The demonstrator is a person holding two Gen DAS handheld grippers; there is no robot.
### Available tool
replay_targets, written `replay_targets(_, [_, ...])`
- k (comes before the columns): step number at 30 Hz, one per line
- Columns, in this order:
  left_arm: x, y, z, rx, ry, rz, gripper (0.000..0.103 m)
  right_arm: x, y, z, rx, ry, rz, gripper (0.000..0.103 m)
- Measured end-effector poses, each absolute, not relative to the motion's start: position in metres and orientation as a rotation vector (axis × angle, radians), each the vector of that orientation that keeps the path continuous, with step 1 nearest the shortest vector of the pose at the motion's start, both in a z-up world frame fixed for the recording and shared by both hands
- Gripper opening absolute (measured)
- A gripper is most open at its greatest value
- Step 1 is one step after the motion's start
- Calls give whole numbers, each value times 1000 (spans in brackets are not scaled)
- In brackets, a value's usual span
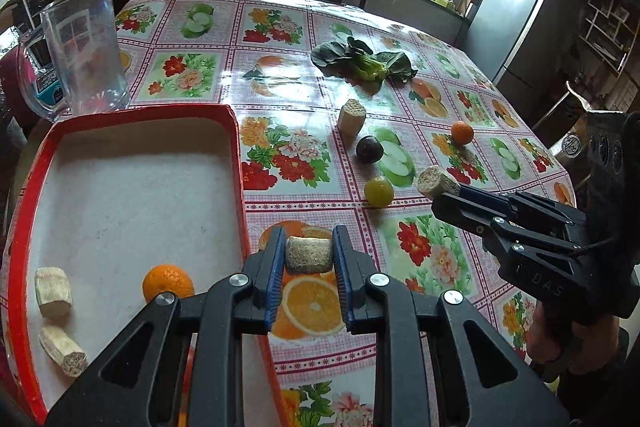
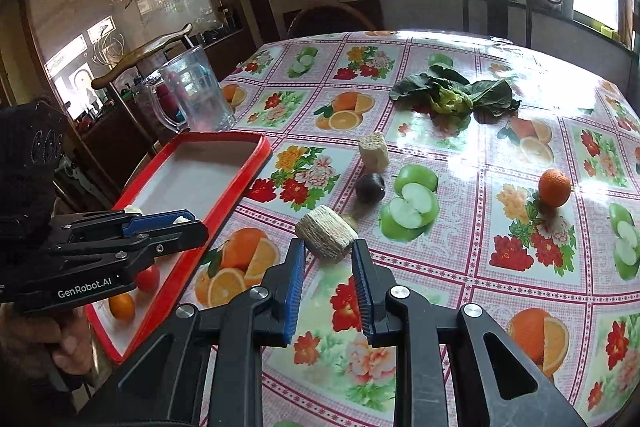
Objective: Organize fruits
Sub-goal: 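Carry both cream blocks in the grippers over the tray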
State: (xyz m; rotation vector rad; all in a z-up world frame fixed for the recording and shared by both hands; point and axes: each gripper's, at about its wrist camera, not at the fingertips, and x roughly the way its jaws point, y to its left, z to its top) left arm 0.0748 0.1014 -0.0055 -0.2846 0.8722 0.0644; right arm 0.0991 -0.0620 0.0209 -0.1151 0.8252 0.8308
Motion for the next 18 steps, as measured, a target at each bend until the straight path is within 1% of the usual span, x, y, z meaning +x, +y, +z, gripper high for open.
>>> replay_targets(18, [22,125,5,-300,826,137,21,46,-32,37,-143,804,922,24])
